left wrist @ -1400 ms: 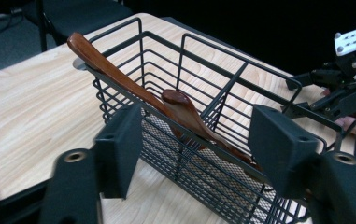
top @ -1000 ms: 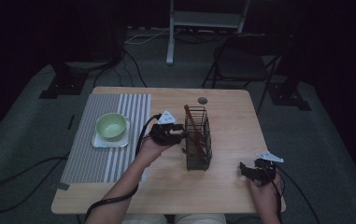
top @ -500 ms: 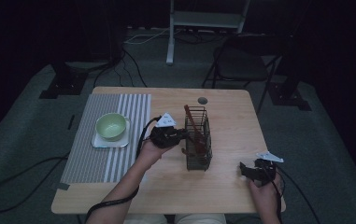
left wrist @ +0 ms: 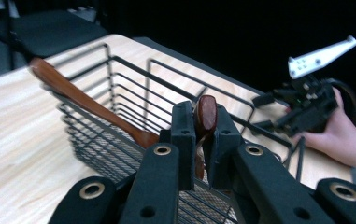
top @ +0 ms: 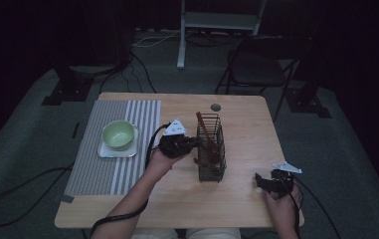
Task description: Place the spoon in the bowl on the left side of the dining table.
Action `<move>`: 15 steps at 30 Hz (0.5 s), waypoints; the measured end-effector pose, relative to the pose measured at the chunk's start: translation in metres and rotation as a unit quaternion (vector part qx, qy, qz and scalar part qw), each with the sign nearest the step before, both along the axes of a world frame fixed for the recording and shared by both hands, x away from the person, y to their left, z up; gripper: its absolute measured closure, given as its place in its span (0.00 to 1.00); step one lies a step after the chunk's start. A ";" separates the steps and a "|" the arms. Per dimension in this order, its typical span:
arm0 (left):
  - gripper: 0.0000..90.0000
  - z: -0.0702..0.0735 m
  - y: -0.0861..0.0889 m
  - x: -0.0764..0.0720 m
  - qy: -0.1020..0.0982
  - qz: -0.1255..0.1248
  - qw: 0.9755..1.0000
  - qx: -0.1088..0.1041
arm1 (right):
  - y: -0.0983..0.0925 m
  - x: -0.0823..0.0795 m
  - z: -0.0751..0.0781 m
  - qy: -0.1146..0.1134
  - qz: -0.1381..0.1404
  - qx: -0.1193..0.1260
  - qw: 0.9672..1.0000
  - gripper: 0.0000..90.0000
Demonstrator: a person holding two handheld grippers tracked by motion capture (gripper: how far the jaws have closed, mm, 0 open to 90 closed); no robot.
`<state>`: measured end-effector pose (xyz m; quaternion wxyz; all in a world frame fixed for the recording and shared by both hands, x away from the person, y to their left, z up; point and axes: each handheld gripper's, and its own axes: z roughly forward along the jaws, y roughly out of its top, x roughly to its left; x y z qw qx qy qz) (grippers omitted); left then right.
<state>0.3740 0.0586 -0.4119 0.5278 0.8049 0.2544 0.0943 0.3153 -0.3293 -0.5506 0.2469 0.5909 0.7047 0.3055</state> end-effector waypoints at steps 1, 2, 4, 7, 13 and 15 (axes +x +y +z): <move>0.93 0.002 0.002 0.000 0.001 -0.005 1.000 0.000 | 0.000 0.000 0.000 0.000 0.000 0.000 1.000 0.14; 0.93 0.003 0.003 -0.001 0.000 0.001 1.000 0.000 | 0.000 0.000 0.000 0.000 0.000 0.000 1.000 0.14; 0.93 0.005 0.004 -0.001 0.000 -0.001 1.000 0.001 | 0.000 0.000 0.000 0.000 0.000 0.000 1.000 0.14; 0.93 0.009 0.008 -0.002 -0.005 0.004 1.000 -0.008 | 0.000 0.000 0.000 0.000 0.000 0.000 1.000 0.14; 0.93 0.016 0.013 -0.003 -0.006 0.004 1.000 -0.013 | 0.000 0.000 0.000 0.000 0.000 0.000 1.000 0.14; 0.93 0.018 0.015 -0.005 -0.009 0.009 1.000 -0.015 | 0.000 0.000 0.000 0.000 0.000 0.000 1.000 0.14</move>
